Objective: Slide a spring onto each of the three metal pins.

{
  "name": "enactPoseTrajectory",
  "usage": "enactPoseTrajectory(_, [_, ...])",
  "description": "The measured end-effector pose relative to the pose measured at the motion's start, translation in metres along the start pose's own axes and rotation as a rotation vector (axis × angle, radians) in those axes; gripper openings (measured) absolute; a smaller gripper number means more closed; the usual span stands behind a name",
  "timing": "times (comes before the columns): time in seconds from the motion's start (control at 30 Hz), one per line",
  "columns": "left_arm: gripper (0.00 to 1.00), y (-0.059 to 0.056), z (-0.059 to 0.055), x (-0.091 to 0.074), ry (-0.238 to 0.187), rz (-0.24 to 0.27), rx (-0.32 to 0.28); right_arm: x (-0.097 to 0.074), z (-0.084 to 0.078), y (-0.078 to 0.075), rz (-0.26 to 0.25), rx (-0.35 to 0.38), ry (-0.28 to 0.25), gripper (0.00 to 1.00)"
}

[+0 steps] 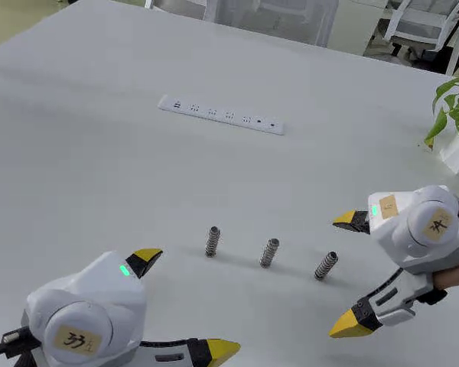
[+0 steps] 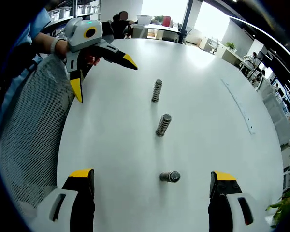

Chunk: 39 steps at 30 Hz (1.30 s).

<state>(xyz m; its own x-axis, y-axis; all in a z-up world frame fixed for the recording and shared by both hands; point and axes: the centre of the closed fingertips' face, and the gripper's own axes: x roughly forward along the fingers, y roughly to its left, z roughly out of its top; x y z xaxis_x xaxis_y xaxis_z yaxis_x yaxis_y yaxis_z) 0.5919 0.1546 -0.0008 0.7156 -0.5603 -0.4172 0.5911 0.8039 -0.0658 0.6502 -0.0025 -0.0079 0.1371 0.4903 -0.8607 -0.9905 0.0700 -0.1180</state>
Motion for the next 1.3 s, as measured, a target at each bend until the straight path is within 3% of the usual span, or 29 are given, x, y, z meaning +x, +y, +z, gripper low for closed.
enactPoseTrajectory(0.3, [0.92, 0.003, 0.001, -0.002, -0.009, 0.018, -0.003, -0.015, -0.008, 0.013, -0.074, 0.102, -0.081, 0.99])
enactPoseTrajectory(0.6, [0.92, 0.006, 0.002, -0.003, -0.01, 0.04, -0.004, -0.03, -0.011, 0.029, -0.143, 0.251, -0.191, 0.99])
enactPoseTrajectory(0.77, [0.92, 0.005, 0.0, -0.002, -0.003, 0.039, -0.013, -0.037, -0.018, 0.035, -0.177, 0.282, -0.205, 0.99])
enactPoseTrajectory(1.03, [0.92, 0.003, -0.002, -0.004, -0.001, 0.053, -0.045, -0.046, -0.024, 0.042, -0.239, 0.393, -0.284, 0.99])
enactPoseTrajectory(1.13, [0.92, 0.001, -0.007, -0.004, 0.021, 0.048, -0.029, -0.048, -0.025, 0.047, -0.252, 0.41, -0.301, 0.99])
enactPoseTrajectory(1.3, [0.91, 0.009, 0.001, -0.006, -0.009, 0.071, -0.03, -0.052, -0.03, 0.054, -0.284, 0.447, -0.328, 0.99])
